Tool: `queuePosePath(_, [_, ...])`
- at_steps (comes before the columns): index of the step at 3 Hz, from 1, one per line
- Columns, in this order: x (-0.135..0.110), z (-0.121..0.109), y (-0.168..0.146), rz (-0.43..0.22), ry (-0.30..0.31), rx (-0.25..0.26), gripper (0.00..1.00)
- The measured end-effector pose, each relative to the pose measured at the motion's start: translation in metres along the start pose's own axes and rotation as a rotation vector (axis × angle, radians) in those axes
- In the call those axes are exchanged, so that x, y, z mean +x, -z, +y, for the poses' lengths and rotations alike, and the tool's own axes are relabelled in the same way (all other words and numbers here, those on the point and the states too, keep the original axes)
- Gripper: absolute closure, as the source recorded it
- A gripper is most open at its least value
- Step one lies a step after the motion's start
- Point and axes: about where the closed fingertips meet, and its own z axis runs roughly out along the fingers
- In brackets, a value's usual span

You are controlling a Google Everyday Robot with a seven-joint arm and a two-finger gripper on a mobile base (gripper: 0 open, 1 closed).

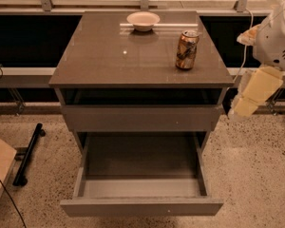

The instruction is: Place orange can into middle drawer

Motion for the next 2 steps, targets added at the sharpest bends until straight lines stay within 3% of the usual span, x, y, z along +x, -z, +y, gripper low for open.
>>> queuePosePath(2, [-0.024,-0.047,-0.035,-0.149,-0.055,0.053,0.0])
